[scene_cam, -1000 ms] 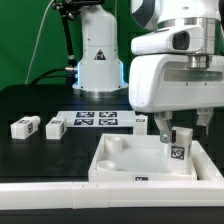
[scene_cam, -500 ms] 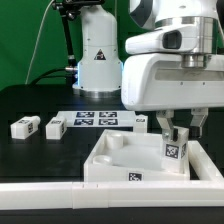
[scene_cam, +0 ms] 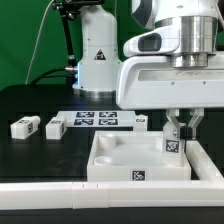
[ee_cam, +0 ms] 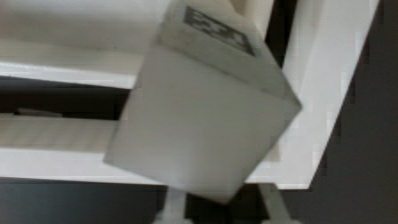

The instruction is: Assemble one leg

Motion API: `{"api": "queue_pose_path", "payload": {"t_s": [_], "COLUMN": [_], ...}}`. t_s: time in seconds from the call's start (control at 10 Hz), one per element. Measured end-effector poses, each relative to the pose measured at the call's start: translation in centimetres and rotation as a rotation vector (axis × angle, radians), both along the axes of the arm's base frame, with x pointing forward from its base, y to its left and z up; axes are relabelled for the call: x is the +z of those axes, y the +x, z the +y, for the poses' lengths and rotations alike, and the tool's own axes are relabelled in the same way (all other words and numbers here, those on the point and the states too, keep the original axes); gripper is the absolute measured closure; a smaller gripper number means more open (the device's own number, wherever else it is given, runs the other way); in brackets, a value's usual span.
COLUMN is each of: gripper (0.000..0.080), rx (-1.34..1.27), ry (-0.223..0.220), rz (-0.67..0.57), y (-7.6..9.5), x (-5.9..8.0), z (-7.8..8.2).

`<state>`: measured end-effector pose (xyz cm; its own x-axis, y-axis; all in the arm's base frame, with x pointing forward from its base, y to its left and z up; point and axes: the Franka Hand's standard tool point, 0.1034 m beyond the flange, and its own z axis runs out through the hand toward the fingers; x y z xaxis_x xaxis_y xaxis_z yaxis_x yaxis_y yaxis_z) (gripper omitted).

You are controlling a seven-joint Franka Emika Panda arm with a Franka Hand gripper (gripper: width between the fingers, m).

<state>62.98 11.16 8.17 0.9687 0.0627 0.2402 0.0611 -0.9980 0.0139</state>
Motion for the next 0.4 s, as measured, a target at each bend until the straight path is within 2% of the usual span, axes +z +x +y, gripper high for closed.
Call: {"api": "queue_pose_path", "payload": {"t_s": [0.4], "gripper": [0.0796], "rx": [0.000], "ry": [0.000], "rz": [0.000], "y": [0.00], "x": [0.00], "z": [0.00]}}
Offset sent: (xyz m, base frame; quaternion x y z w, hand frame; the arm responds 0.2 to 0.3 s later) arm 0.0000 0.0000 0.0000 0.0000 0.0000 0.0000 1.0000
